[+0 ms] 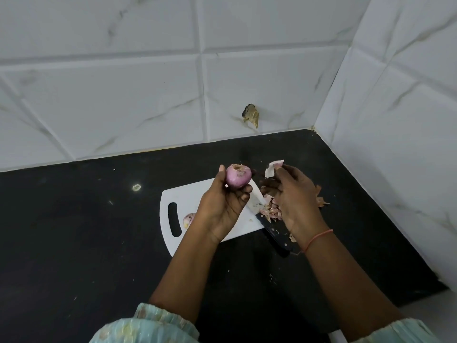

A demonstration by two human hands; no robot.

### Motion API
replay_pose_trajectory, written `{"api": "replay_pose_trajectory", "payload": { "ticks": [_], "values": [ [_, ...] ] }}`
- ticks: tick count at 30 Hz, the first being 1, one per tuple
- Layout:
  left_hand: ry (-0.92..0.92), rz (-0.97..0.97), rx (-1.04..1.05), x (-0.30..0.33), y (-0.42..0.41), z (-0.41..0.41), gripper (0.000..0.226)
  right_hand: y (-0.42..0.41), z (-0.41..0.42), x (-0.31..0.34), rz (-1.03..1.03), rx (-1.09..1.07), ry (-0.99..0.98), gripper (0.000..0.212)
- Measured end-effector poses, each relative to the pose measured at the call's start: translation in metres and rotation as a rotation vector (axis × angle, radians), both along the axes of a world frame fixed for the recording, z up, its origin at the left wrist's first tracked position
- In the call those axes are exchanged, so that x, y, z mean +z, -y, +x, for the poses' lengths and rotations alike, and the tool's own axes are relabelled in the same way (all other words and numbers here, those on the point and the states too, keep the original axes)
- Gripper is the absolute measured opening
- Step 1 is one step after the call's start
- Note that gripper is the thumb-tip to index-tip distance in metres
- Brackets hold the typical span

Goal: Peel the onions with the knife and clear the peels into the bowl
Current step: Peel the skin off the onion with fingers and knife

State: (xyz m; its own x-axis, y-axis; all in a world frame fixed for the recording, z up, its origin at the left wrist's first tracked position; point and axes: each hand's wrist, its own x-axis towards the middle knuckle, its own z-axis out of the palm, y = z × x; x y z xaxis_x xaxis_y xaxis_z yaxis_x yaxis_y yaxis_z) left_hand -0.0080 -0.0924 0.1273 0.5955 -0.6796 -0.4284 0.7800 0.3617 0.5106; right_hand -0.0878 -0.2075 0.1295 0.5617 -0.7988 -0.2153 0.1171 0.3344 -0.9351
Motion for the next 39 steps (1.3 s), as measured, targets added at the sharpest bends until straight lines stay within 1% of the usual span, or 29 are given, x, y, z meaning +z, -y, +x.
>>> {"api": "replay_pose_trajectory", "payload": {
  "ticks": [2,3,4,5,6,7,8,10,12,13,15,17,19,22,25,29,31,32,34,37,39],
  "values": [
    [-0.032,-0.023,-0.007,0.000,-0.001,0.000,0.046,0.012,-0.003,-0.018,-0.438,-0.018,-0.283,0.008],
    [-0.045,-0.031,-0.010,0.000,-0.001,0.000,0.046,0.017,-0.005,-0.026,-0.640,0.022,-0.412,0.011],
    [-0.049,-0.033,-0.008,0.000,-0.001,0.000,0.045,0.021,-0.006,-0.033,-0.771,0.081,-0.505,0.018],
    [-0.044,-0.033,-0.007,0.000,-0.002,0.000,0.045,0.024,-0.006,-0.038,-0.842,0.133,-0.563,0.025],
    [-0.028,-0.034,-0.005,-0.001,-0.001,0.000,0.045,0.024,-0.006,-0.039,-0.890,0.159,-0.577,0.030],
    [-0.004,-0.030,0.000,-0.002,-0.001,-0.001,0.046,0.021,-0.005,-0.037,-0.934,0.151,-0.536,0.032],
    [0.025,-0.025,0.005,-0.002,0.000,-0.001,0.047,0.017,-0.004,-0.033,-0.981,0.123,-0.451,0.033],
    [0.068,-0.036,0.026,-0.002,0.000,-0.002,0.048,0.005,-0.002,-0.018,-1.044,0.092,-0.244,0.027],
    [0.113,-0.075,0.047,0.000,-0.001,-0.002,0.054,-0.005,-0.001,-0.007,-1.028,0.111,-0.118,0.019],
    [0.149,-0.096,0.052,0.000,-0.002,-0.001,0.056,-0.008,-0.002,-0.002,-0.969,0.121,-0.087,0.017],
    [0.232,-0.121,0.059,0.000,-0.004,-0.001,0.054,-0.011,-0.002,0.004,-0.828,0.138,-0.048,0.018],
    [0.290,-0.138,0.057,-0.001,-0.004,-0.001,0.050,-0.012,-0.001,0.006,-0.805,0.163,-0.022,0.022],
    [0.320,-0.155,0.055,-0.001,-0.003,-0.002,0.045,-0.015,0.001,0.005,-0.878,0.158,-0.018,0.022],
    [0.331,-0.180,0.076,0.001,-0.002,-0.005,0.040,-0.014,0.002,0.003,-0.932,0.115,-0.025,0.015],
    [0.330,-0.178,0.091,0.001,-0.003,-0.006,0.042,-0.011,0.000,0.006,-1.060,0.101,-0.070,0.010],
    [0.323,-0.156,0.075,0.002,-0.003,-0.007,0.046,-0.010,0.001,0.002,-1.299,0.043,-0.161,0.012],
    [0.323,-0.125,0.062,0.004,-0.003,-0.007,0.049,-0.007,0.001,0.000,-1.357,0.003,-0.189,0.011],
    [0.324,-0.103,0.054,0.005,-0.003,-0.007,0.050,-0.007,0.000,0.000,-1.337,-0.001,-0.176,0.010],
    [0.302,-0.058,0.023,0.006,-0.005,-0.005,0.052,-0.011,0.000,0.003,-1.210,0.018,-0.112,0.009],
    [0.266,0.025,-0.025,0.004,-0.005,-0.002,0.056,-0.017,0.001,0.006,-0.905,-0.002,-0.055,0.007],
    [0.223,0.056,-0.010,0.003,-0.005,-0.001,0.060,-0.008,0.001,-0.001,-0.737,-0.077,-0.084,0.008]
  ]
}}
